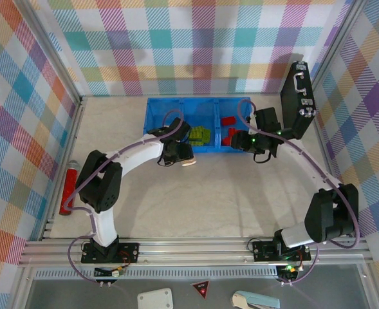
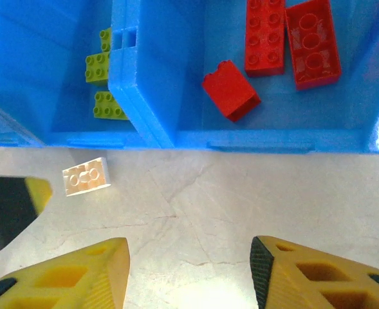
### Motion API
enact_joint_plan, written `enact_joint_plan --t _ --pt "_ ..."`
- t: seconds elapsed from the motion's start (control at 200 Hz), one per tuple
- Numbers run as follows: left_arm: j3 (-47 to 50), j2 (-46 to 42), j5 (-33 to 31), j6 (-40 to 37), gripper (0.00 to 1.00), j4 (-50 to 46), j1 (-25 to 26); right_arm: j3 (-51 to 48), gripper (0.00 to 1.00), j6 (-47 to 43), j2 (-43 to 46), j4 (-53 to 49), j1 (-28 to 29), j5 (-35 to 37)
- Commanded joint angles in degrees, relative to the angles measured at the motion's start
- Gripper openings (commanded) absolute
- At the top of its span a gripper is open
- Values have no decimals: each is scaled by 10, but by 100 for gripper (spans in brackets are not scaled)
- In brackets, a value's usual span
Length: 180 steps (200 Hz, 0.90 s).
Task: Sort the legos into containers by color
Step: Pick up the lego from the center of the table.
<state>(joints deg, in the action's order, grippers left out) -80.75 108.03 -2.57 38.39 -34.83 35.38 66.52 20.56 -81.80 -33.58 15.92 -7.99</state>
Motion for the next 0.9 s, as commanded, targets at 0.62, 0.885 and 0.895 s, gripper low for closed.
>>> enact_joint_plan --t 0.62,0.885,0.895 --pt "-96 116 -85 70 83 -51 46 -13 54 -5 47 -49 0 6" --pt "-86 115 -105 67 83 -45 63 -26 55 -1 59 -46 0 5" --pt "-85 114 -107 67 83 -44 64 -26 55 -1 60 -46 0 5"
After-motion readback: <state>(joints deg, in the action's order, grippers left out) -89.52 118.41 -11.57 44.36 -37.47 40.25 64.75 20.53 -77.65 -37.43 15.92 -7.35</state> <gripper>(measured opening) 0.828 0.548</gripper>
